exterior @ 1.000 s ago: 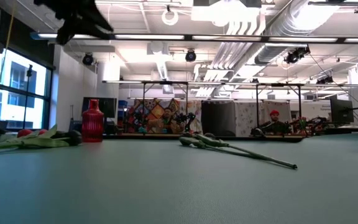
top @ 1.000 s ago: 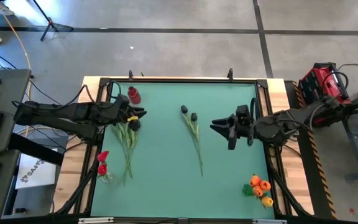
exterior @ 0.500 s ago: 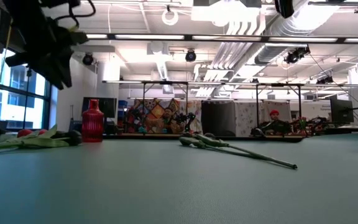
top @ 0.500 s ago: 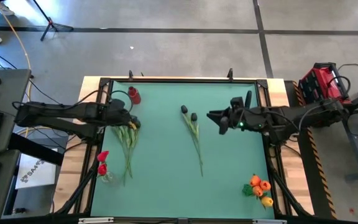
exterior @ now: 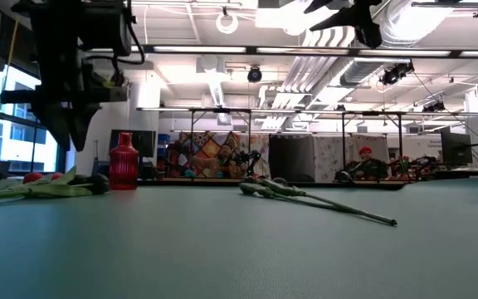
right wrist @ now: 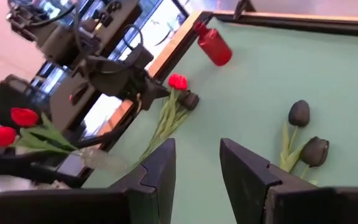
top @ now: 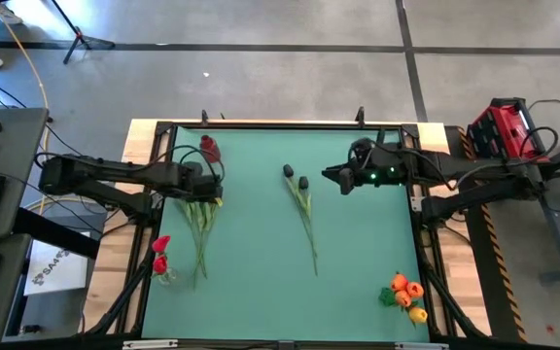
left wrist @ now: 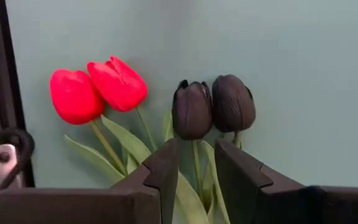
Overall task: Sort flowers into vase by color
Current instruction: Put the red flower into the transparent vase
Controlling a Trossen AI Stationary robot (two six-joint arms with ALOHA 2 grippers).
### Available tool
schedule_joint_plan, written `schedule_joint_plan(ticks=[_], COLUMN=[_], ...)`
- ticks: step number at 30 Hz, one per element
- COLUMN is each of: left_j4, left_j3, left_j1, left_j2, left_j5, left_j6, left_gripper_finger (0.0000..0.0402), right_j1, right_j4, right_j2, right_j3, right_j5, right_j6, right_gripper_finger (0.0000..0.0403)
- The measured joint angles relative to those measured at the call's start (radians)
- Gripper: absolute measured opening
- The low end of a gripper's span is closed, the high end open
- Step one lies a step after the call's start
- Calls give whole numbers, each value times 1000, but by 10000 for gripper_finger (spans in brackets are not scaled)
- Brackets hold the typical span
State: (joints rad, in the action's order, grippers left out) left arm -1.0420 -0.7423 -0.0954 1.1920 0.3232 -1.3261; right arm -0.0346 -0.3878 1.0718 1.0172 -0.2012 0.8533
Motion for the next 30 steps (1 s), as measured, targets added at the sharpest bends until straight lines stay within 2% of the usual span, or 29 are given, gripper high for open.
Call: schedule_joint_plan(ticks=[6,12,19,24,30], left_j4=[56,192,217,251,257], left_j3=[121,204,213,213,213], left_j1=[-28,-77,-163,-222,-248], left_j2=[-22,-45,-26,-1,27], left_j5=[-61,-69,0,2,-40], left_j6=[-105,-138,-77,1,22], left_gripper_finger=[92,99,101,101,101], right_j1=[-78,-109,-151,-157,-157], right_j4=[-16,-79,-105,-103,-103], right_j2=[-18,-54,-76,-77,-77], right_j3=[0,0,0,0,1], right_j5=[178,196,270,290,309], right_j6=[-54,-98,-125,-129,-119], right_gripper_finger=[114,114,114,114,114])
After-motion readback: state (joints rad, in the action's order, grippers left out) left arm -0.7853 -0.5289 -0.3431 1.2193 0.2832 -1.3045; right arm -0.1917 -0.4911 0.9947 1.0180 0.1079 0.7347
